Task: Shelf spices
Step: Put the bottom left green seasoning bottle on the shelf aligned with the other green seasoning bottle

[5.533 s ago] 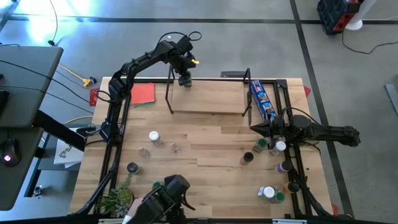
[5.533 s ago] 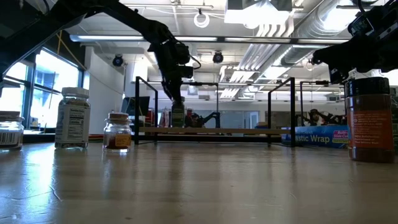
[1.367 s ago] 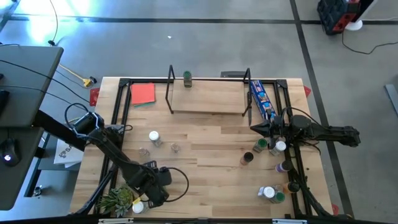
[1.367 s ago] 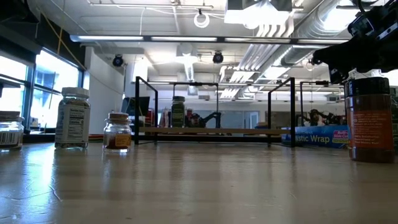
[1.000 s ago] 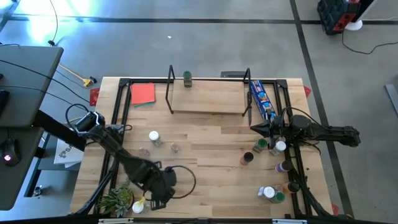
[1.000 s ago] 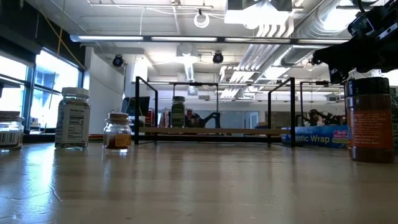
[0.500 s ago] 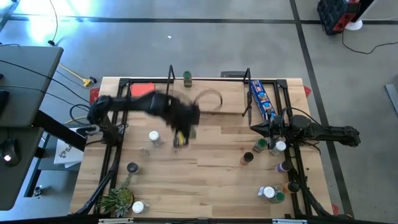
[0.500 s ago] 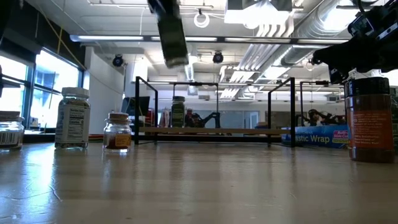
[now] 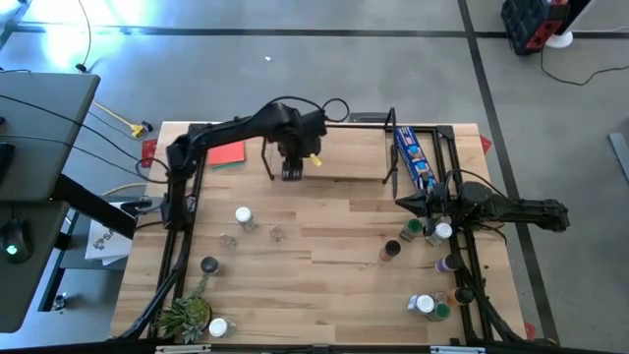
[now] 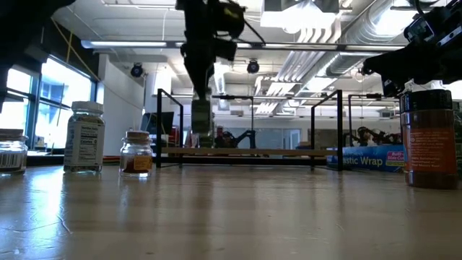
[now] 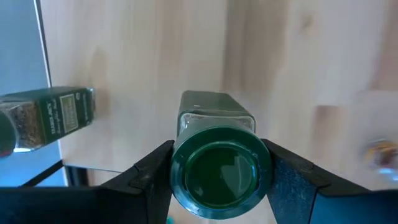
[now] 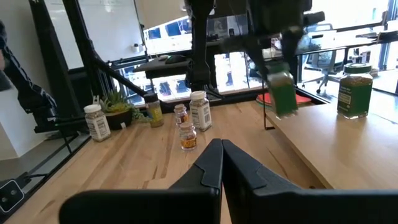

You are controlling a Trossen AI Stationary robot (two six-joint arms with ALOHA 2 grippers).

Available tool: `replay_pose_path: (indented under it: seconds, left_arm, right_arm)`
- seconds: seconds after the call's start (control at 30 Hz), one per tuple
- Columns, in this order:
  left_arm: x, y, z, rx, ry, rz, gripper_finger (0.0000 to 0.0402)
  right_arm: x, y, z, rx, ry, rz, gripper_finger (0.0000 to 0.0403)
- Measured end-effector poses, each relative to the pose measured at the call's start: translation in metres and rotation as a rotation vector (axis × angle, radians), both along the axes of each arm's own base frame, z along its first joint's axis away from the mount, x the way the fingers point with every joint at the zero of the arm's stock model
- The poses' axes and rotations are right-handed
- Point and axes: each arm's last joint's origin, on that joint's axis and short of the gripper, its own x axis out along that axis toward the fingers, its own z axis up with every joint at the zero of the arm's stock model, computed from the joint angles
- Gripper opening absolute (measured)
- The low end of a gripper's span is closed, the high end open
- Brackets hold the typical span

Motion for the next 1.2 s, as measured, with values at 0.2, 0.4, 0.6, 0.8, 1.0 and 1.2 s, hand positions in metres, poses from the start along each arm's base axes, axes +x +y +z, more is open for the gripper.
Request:
replay_pose_path:
  seconds: [0.2, 0.4, 0.6, 0.8, 1.0, 1.2]
  left_arm:
    - [0.003, 0.02, -0.017, 0.021, 0.035, 0.006, 0.0209]
    - [0.001, 0.034, -0.015, 0.092, 0.014, 0.036, 0.0212]
    - [-0.001, 0.041, -0.012, 0.107, -0.005, 0.035, 0.0225]
    - [-0.002, 0.042, -0.012, 0.111, -0.004, 0.023, 0.0242]
    - [0.0, 0.045, -0.011, 0.183, -0.002, 0.025, 0.0255]
    - [0.001, 0.047, -0.01, 0.228, 0.007, 0.021, 0.0257]
  right_arm:
    - [0.0, 0.0, 0.0, 0.0, 0.0, 0.0, 0.0]
    - [0.0, 0.0, 0.0, 0.0, 0.0, 0.0, 0.0]
    - [0.0, 0.0, 0.0, 0.0, 0.0, 0.0, 0.0]
    - [0.0, 0.0, 0.0, 0.0, 0.0, 0.0, 0.0]
    - [0.0, 0.0, 0.0, 0.0, 0.0, 0.0, 0.0]
    - [0.0, 0.0, 0.0, 0.0, 0.0, 0.0, 0.0]
